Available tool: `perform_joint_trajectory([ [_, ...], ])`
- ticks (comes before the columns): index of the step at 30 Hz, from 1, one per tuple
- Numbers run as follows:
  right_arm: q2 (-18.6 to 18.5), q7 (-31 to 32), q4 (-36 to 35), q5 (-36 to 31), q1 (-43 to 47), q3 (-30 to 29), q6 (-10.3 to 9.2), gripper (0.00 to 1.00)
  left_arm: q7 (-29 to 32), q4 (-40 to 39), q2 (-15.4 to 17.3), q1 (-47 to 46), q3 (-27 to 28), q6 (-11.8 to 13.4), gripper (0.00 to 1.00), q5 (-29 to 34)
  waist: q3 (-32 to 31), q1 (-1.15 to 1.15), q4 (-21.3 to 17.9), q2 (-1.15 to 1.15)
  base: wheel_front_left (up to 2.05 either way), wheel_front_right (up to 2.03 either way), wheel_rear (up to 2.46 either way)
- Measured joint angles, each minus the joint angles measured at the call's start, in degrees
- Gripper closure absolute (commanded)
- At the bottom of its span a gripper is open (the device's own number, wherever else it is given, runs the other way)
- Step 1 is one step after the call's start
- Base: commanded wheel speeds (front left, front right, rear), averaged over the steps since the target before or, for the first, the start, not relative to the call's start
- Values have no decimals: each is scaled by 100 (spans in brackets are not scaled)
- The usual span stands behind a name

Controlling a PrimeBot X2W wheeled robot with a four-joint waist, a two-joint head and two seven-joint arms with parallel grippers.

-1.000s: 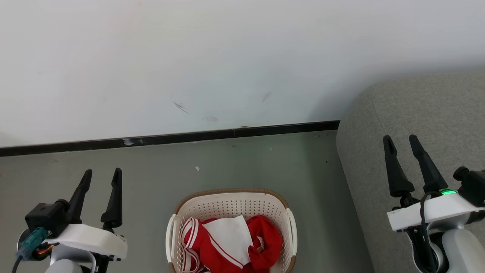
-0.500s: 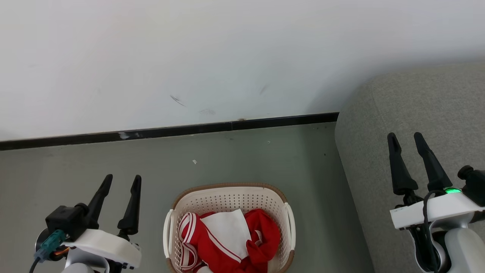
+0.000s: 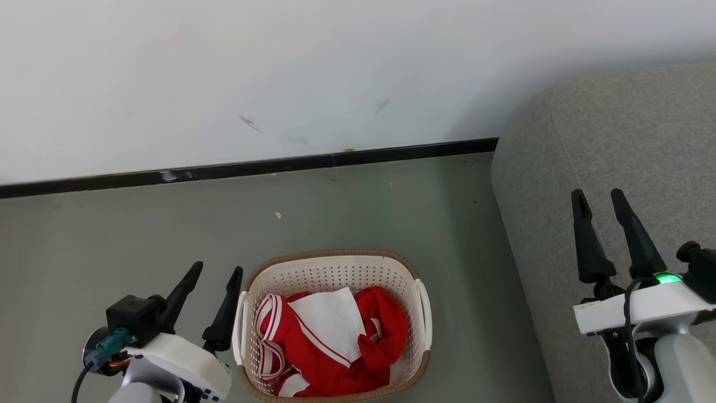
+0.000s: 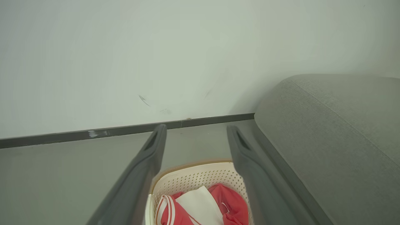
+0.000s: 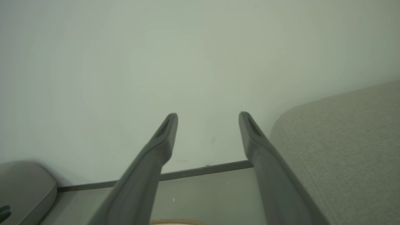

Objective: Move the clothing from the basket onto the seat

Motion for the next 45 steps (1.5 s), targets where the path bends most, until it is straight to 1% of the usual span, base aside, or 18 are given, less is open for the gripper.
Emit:
perform_joint_trajectory([
  [7,35,0,-56,-27,-22,-23,0,0,142,134,-111,-266,-168,-138,0,32,293,0,-52,0,0,0,0],
  [14,63,0,-197,-102,-132,59,0,0,328,339,-152,-603,-353,-214,0,100,646,0,-120,0,0,0,0],
  [23,83,0,-349,-145,-283,83,0,0,584,825,-319,-1062,-653,-308,0,200,1141,0,-243,0,0,0,0],
  [32,120,0,-533,-147,-498,101,0,0,804,1477,-336,-1486,-810,-399,0,288,1705,0,-433,0,0,0,0],
  [38,136,0,-605,-147,-724,189,0,0,846,1764,-335,-1809,-877,-409,0,396,2039,0,-559,0,0,0,0],
  [40,140,0,-632,-145,-789,238,0,0,847,1852,-339,-1903,-903,-452,0,437,2148,0,-602,0,0,0,0],
  [45,138,0,-693,-23,-892,314,0,0,854,2070,-378,-2142,-942,-454,0,480,2416,0,-705,0,0,0,0],
])
